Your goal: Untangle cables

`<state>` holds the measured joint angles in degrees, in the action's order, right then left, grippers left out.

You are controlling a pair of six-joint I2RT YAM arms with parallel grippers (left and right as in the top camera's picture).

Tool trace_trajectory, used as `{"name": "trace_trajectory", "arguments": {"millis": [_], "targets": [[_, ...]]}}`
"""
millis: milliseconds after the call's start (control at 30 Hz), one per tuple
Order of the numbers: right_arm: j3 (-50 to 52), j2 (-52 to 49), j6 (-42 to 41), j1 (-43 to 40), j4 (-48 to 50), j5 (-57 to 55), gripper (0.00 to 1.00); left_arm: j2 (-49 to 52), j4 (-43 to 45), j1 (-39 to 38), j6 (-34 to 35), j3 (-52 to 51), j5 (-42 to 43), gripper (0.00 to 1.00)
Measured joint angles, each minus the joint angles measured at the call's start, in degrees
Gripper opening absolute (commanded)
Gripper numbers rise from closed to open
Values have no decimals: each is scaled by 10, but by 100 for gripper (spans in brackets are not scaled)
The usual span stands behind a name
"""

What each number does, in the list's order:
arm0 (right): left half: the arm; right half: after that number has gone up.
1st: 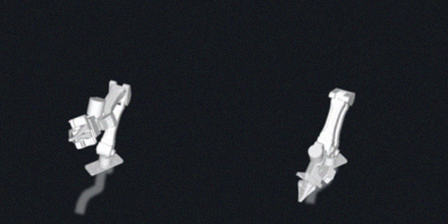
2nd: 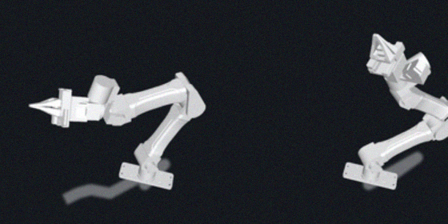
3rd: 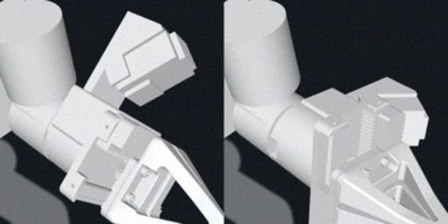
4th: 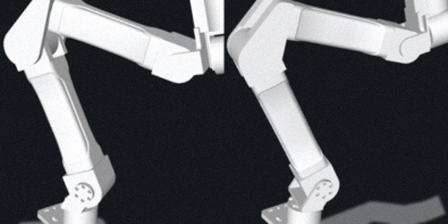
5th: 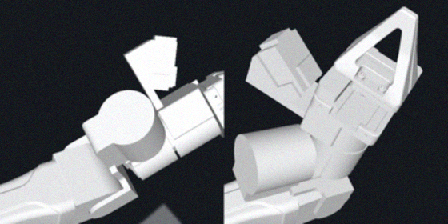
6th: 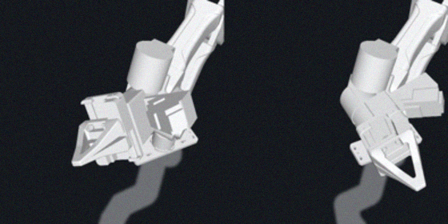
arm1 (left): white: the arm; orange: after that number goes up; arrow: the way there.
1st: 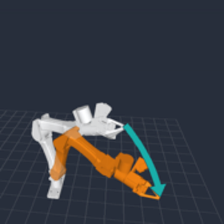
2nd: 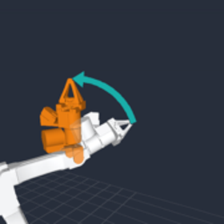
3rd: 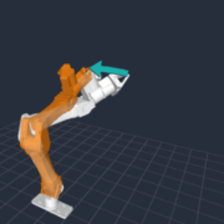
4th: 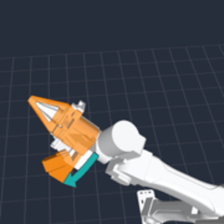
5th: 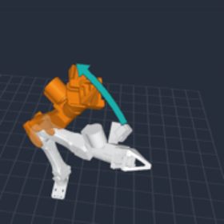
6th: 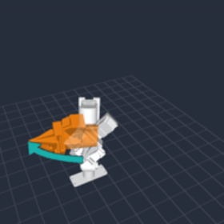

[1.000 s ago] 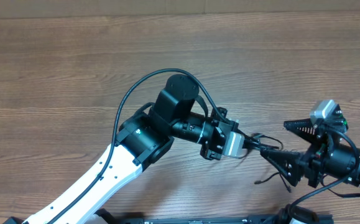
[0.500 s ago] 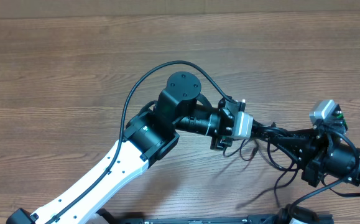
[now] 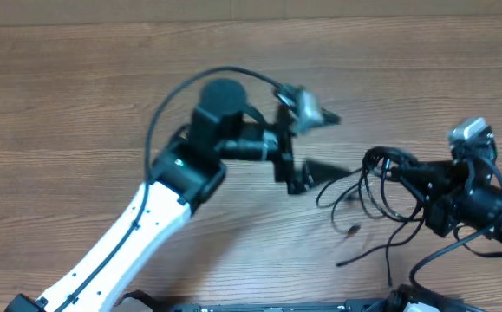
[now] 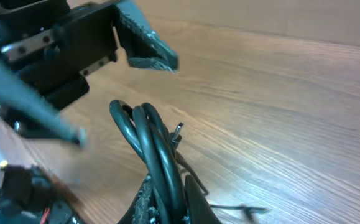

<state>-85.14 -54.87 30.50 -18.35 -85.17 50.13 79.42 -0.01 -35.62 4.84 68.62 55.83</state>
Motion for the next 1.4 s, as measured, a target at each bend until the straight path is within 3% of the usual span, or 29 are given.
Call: {"name": "trace_trajectory", "arguments": {"millis": [33, 133, 300, 467, 967, 1400], "targets": [[0, 0, -11, 0, 5, 0, 4, 0, -2, 28, 66, 0, -3, 100], [0, 0, -38, 0, 30, 17, 4, 0, -1, 45, 131, 0, 5, 100], [0, 0, -56, 0, 41, 65, 4, 0, -1, 47, 148, 0, 33, 100], [0, 0, -64, 0, 42, 123, 4, 0, -1, 47, 119, 0, 65, 100], [0, 0, -158, 0, 106, 229, 4, 0, -21, 47, -50, 0, 161, 99], [0, 0, -167, 0, 114, 315, 4, 0, -27, 47, -83, 0, 141, 100]]}}
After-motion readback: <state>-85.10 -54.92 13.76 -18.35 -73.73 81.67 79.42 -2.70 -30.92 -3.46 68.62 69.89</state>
